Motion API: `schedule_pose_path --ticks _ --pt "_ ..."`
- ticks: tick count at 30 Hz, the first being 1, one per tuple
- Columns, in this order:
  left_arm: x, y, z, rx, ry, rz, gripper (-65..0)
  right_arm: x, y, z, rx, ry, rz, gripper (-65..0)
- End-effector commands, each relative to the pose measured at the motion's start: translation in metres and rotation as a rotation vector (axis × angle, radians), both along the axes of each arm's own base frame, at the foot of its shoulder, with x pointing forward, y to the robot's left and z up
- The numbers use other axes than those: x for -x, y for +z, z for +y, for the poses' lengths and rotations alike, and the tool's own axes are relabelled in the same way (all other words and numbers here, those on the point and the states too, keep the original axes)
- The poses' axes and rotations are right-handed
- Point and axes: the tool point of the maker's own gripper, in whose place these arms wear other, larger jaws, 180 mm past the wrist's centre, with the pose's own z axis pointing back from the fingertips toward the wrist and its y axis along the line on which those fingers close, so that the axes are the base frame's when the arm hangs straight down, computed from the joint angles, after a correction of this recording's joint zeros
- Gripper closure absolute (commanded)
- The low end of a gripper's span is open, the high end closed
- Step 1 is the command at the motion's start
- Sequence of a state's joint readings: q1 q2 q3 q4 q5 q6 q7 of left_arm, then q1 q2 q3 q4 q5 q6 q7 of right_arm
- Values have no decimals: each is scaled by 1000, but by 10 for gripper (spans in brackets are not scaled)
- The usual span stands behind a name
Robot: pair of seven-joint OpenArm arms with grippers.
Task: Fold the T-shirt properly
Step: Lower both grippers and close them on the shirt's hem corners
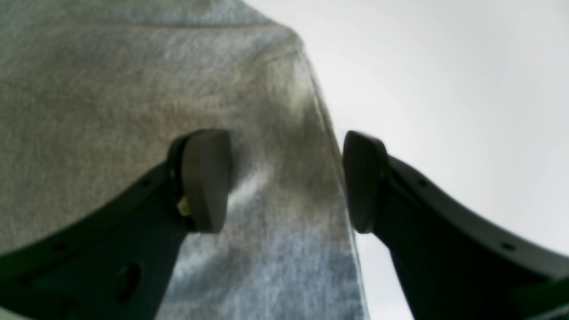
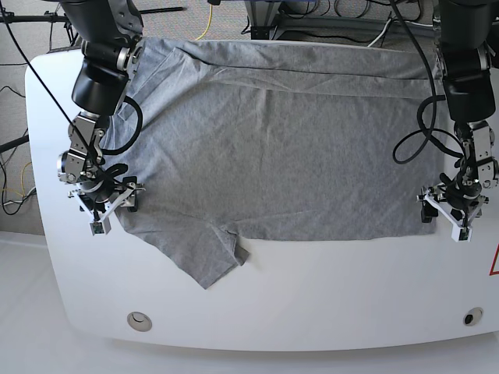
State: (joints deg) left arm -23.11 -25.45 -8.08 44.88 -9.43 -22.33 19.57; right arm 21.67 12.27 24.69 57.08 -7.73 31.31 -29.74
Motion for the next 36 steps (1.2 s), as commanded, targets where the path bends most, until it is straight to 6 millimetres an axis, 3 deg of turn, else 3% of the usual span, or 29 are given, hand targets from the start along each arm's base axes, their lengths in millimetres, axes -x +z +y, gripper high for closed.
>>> schedule_pose_path --ticks 1,10,22,36 --pt "-14 23 13 -14 16 -70 -424 -18 26 -9 13 -10 -84 -387" --pt "-24 25 16 11 46 -115 -430 -24 29 -4 4 2 -85 -388" --pt "-19 23 16 10 36 -104 -429 -38 21 4 -70 -8 -89 -391" --pt "-13 12 12 21 34 -85 -432 -29 15 7 -73 6 -66 -377"
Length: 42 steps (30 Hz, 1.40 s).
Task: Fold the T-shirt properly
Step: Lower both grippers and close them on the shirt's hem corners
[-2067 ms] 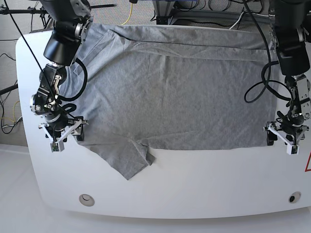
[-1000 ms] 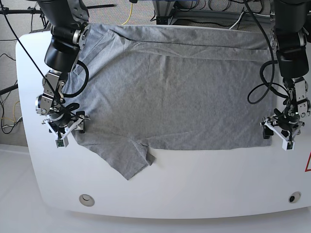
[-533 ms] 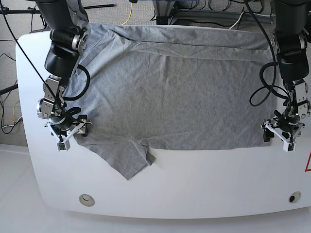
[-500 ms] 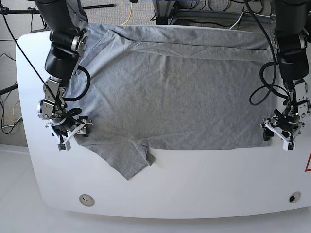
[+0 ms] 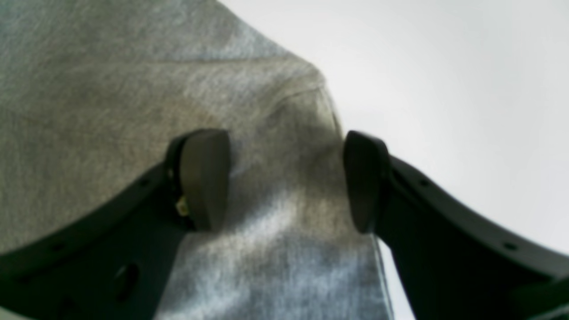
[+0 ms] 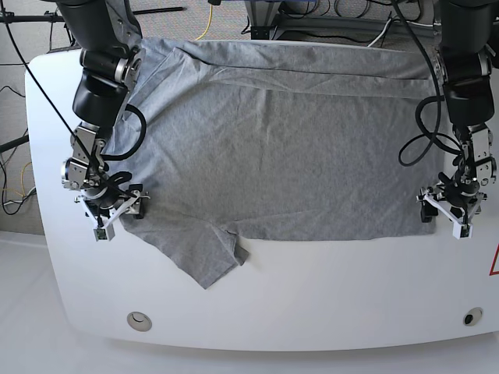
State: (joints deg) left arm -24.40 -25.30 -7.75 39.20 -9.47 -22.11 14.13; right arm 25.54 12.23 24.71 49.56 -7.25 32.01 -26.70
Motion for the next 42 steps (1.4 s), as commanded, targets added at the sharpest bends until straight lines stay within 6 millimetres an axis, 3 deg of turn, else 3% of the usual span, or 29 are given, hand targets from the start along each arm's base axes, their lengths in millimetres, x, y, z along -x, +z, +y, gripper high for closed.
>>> schedule_pose_path --ticks 1,10,22,30,38,42 --pt "-13 21 8 -9 4 -58 -429 -13 19 -6 -1 -6 -53 -364" --pt "-10 18 7 -4 6 -52 -422 -11 15 -3 -14 -7 -41 -272" --pt "-11 13 4 15 10 -49 -423 -10 12 -2 2 5 -23 -343" --pt "-12 12 1 18 6 -47 -423 -8 10 -1 6 13 -15 -343" --pt "-8 10 3 15 6 -27 -412 -11 15 -4 13 7 -30 -124" --pt "-8 10 2 19 8 -22 -407 -9 13 -5 11 3 -28 -94"
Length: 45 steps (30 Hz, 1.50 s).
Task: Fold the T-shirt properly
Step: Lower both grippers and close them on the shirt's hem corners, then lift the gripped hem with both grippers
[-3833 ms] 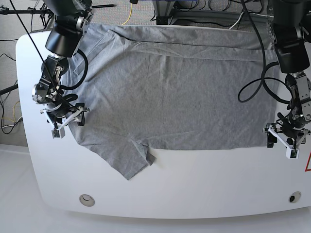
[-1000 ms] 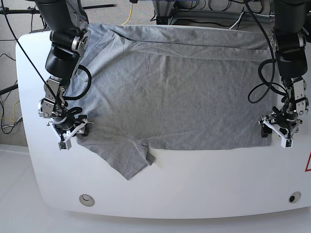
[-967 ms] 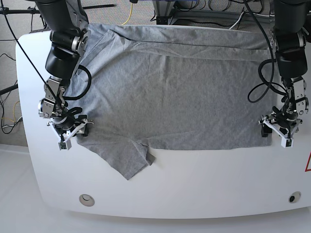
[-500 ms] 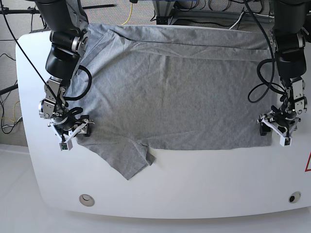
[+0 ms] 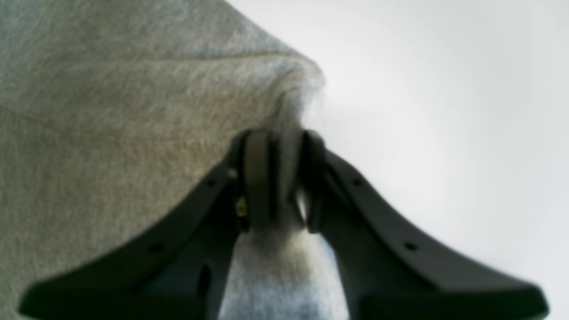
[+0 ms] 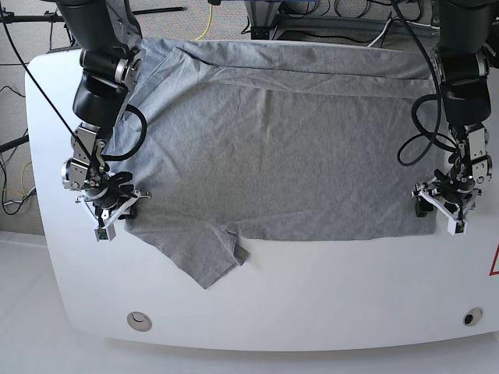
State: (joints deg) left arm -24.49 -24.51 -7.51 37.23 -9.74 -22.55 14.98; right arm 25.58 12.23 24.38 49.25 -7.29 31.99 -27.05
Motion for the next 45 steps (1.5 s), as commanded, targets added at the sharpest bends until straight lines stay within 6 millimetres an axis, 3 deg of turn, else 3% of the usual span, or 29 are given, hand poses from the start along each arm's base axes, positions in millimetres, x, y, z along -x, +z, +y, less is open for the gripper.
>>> schedule_pose_path --ticks 1,20,30,38,45 --pt "-12 20 9 -10 8 -53 -406 -10 14 -6 10 -1 -33 -84" --pt "-11 9 -8 11 -11 -47 -404 -9 15 -4 9 6 -31 -54" --pt "-9 0 -21 36 -20 -23 -266 -7 12 -4 12 10 -18 -46" --pt "-5 -1 -15 31 -9 -8 -24 -8 13 -3 16 14 -17 -42" --pt "-4 -2 -9 20 6 -10 0 -11 16 -4 12 8 -28 -38"
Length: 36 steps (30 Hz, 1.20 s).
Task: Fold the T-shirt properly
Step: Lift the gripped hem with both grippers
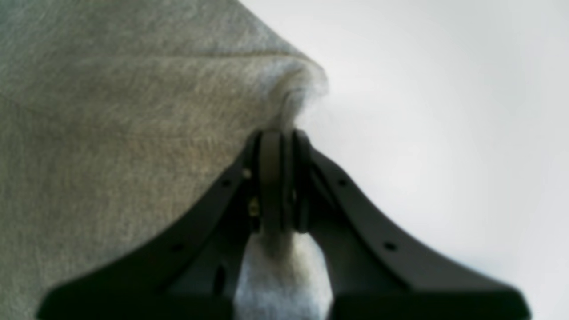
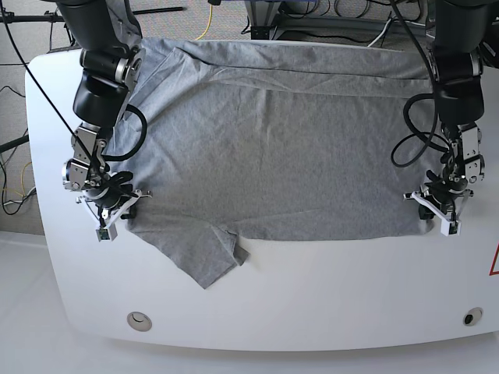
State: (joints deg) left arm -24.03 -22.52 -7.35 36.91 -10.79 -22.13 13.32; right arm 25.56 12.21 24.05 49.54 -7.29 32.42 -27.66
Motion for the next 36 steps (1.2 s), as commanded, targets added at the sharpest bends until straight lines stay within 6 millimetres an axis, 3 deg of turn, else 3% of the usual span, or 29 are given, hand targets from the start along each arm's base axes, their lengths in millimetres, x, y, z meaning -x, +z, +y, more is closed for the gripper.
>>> schedule_pose_path --ticks 1,17,25,36 --pt "-2 5 10 -24 7 12 0 -12 16 -6 8 -6 -37 -38" --pt "-1 7 11 -23 6 -3 -35 -9 17 -4 11 8 -32 -32" --pt "2 6 4 -22 -20 6 -14 -9 25 -7 27 14 -32 -23" --pt "1 25 -1 -62 -61 -41 -2 -6 23 -4 35 35 -12 -9"
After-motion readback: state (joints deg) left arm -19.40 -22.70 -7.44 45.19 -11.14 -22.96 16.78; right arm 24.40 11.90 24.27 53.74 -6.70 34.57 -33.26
